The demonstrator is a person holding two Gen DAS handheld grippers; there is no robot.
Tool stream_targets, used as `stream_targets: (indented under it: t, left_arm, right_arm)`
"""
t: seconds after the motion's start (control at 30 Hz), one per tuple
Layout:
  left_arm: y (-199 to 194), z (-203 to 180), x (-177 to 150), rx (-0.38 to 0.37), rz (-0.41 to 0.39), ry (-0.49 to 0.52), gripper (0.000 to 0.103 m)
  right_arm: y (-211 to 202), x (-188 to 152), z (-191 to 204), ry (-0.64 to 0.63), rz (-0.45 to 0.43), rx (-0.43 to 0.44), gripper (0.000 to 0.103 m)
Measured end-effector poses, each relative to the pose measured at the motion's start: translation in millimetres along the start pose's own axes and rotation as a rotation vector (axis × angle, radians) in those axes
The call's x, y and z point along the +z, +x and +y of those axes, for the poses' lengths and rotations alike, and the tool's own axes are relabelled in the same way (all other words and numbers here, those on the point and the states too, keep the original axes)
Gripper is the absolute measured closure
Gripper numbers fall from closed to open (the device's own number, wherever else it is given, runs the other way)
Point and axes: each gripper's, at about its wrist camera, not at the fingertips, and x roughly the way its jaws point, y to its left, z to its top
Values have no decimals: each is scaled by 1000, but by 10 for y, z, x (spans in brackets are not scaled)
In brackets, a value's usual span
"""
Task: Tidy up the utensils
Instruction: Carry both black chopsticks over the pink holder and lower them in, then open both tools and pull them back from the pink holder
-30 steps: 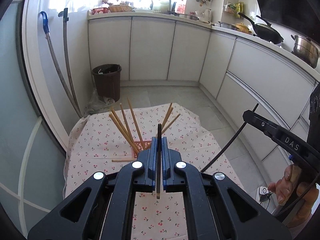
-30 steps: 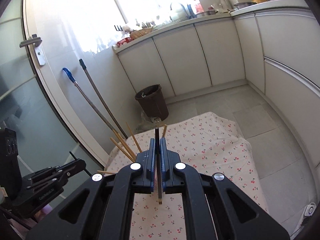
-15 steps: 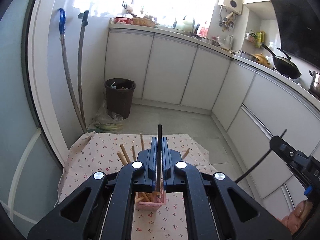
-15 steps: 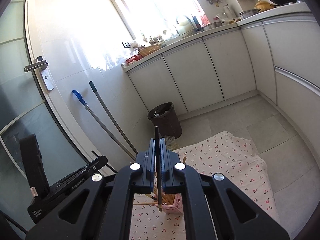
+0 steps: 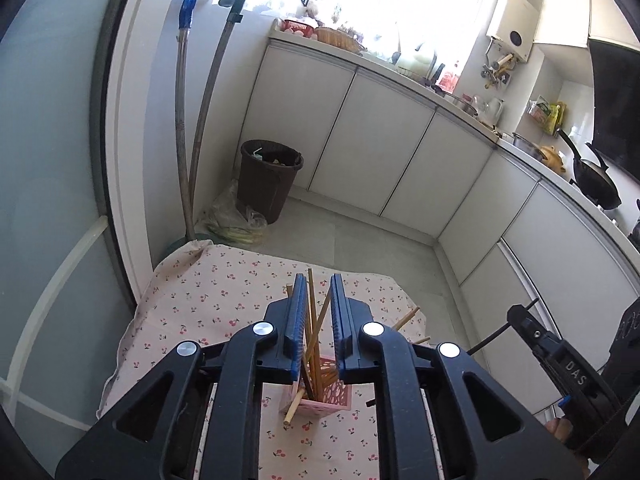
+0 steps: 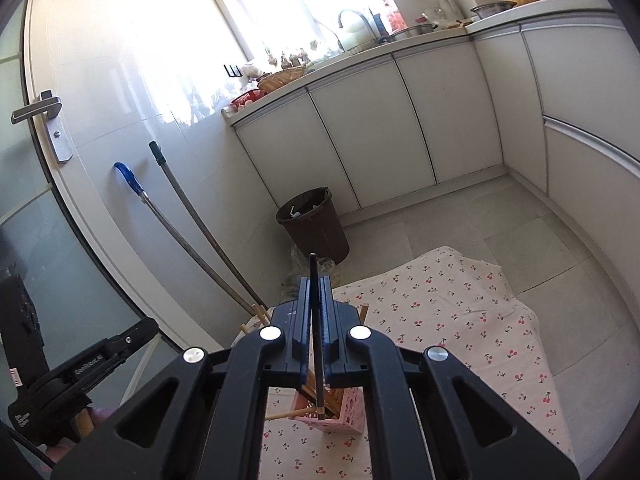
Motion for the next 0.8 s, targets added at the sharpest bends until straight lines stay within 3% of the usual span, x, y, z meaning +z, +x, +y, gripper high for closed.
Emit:
stream_targets:
  t: [0.23, 0.4, 0.53, 0.8]
  left_arm:
    - [55, 88, -1, 12, 22, -21, 88]
    - [92, 96, -82, 44, 33, 3, 86]
    - [49, 22, -193, 28, 48, 32, 82]
    - [-154, -370, -583, 16, 51, 169, 75]
  right_arm:
    - [368, -147, 42, 19, 12, -7, 98]
    - [621, -366, 22, 47, 120, 6, 95]
    - [271, -360, 146, -33, 105, -5, 94]
    - [-507, -520, 33, -121, 111, -83, 73]
